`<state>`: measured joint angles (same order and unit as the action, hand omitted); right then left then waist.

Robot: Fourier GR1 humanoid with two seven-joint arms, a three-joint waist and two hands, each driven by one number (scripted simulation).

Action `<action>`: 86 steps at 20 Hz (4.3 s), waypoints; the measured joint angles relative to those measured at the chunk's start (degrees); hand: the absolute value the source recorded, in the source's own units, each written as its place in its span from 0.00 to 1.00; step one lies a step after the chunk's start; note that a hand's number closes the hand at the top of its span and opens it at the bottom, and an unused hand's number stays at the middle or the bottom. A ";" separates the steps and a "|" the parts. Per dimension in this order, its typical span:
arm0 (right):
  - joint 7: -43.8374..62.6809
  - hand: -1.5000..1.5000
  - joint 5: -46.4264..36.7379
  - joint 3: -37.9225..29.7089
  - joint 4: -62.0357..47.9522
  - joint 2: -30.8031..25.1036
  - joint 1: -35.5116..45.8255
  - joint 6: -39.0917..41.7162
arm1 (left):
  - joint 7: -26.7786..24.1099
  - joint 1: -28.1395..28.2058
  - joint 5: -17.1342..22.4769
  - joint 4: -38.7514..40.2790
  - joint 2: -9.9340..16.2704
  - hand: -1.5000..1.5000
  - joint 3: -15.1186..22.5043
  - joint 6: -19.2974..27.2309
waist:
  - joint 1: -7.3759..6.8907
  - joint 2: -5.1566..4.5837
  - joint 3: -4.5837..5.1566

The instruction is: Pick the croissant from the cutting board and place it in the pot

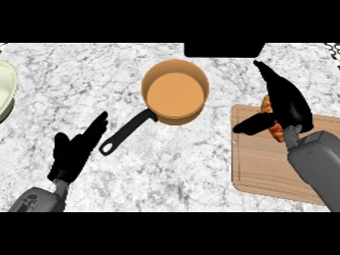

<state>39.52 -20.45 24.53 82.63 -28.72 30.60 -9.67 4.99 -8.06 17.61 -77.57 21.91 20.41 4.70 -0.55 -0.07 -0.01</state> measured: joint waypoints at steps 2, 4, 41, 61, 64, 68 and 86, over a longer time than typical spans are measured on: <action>-0.10 0.00 1.19 0.11 -2.61 -0.33 -0.50 3.34 | 0.11 0.42 0.22 -0.30 -0.04 0.50 -0.28 -0.52 | -0.05 -0.04 0.01; -0.99 0.00 1.33 -0.08 -6.09 -0.06 -0.33 5.72 | -0.13 -0.01 -0.08 0.73 -0.38 0.50 -0.68 -1.14 | 0.01 -0.06 -0.01; -45.35 1.00 4.91 -27.48 -39.08 5.88 -3.77 14.10 | 1.92 2.35 -10.08 -0.66 -8.47 0.50 -9.22 -7.07 | 0.13 0.15 0.06; -67.72 1.00 4.88 -31.86 -47.17 9.15 -4.99 6.75 | 2.42 2.89 -11.44 -0.88 -9.62 0.50 -11.41 -8.73 | 1.24 0.65 0.61; -67.95 1.00 9.22 -33.91 -42.53 12.68 -8.32 7.42 | 2.81 3.66 -11.61 -1.16 -9.32 0.50 -11.85 -8.30 | 2.30 0.76 0.34; -65.09 1.00 11.87 -33.02 -30.55 16.50 -14.04 7.31 | 2.68 3.60 -11.50 -0.86 -9.22 0.50 -12.66 -8.21 | 2.98 0.86 0.21; -22.67 1.00 -8.99 -17.82 31.14 15.67 -26.72 3.20 | 2.06 3.14 -13.07 -0.67 -10.66 0.50 -12.44 -9.07 | 0.99 0.41 0.03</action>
<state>16.85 -29.45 6.71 113.77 -13.05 3.87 -6.47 7.04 -4.92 4.54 -78.24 11.26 7.97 -4.37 0.44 0.34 0.02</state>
